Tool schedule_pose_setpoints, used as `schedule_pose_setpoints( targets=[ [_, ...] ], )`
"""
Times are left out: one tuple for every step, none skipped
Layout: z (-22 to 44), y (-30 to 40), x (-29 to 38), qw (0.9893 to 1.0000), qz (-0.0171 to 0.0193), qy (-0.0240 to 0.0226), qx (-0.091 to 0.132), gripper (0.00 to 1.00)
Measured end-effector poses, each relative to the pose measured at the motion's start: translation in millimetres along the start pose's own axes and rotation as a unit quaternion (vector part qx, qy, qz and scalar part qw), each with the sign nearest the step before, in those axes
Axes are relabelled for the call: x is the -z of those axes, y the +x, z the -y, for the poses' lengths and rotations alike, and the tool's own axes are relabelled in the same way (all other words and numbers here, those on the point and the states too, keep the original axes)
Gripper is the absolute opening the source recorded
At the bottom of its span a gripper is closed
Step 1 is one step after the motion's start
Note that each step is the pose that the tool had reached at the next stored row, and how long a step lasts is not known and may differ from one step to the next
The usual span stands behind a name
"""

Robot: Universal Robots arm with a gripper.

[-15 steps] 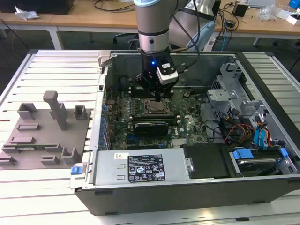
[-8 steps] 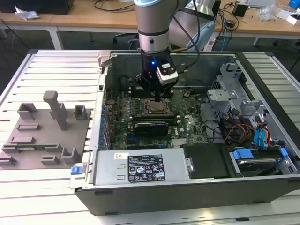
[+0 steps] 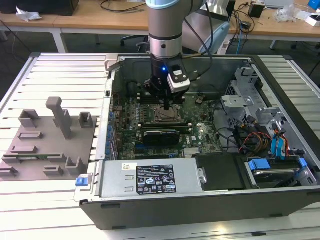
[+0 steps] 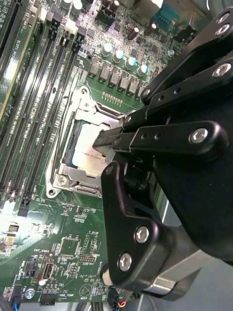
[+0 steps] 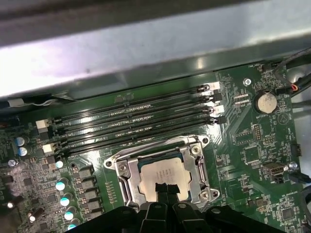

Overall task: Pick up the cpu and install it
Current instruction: 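Install the first cpu locking lever, then install the second cpu locking lever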

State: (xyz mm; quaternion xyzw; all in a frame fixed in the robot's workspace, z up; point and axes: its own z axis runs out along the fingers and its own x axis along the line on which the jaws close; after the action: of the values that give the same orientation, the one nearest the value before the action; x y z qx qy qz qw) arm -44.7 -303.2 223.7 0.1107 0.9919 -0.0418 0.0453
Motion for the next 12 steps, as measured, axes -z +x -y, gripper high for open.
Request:
schedule_pose_setpoints(
  targets=[
    [-0.1, -2.1, -0.2, 1.0000, -0.0022, 0.0002, 0.000, 0.11],
    [-0.2, -2.4, -0.2, 1.0000, -0.0024, 0.0002, 0.000, 0.11],
    [-0.2, -2.4, -0.2, 1.0000, -0.0024, 0.0002, 0.000, 0.11],
    [-0.2, -2.6, 0.6, 1.0000, -0.0024, 0.0001, 0.000, 0.11],
    [-0.1, -2.7, 1.5, 1.0000, -0.0024, 0.0001, 0.000, 0.11],
    [-0.1, -2.7, 2.0, 1.0000, -0.0024, 0.0001, 0.000, 0.11],
    [-0.1, -2.7, 2.0, 1.0000, -0.0024, 0.0001, 0.000, 0.11],
    [-0.1, -2.7, 2.1, 1.0000, -0.0024, 0.0001, 0.000, 0.11],
    [0.0, -2.7, 2.5, 1.0000, -0.0024, 0.0002, 0.000, 0.11],
    [0.0, -2.8, 3.1, 1.0000, -0.0024, 0.0002, 0.000, 0.11],
    [0.0, -2.8, 3.1, 1.0000, -0.0024, 0.0002, 0.000, 0.11],
    [0.0, -2.8, 3.1, 1.0000, -0.0024, 0.0001, 0.000, 0.11]
  ],
)
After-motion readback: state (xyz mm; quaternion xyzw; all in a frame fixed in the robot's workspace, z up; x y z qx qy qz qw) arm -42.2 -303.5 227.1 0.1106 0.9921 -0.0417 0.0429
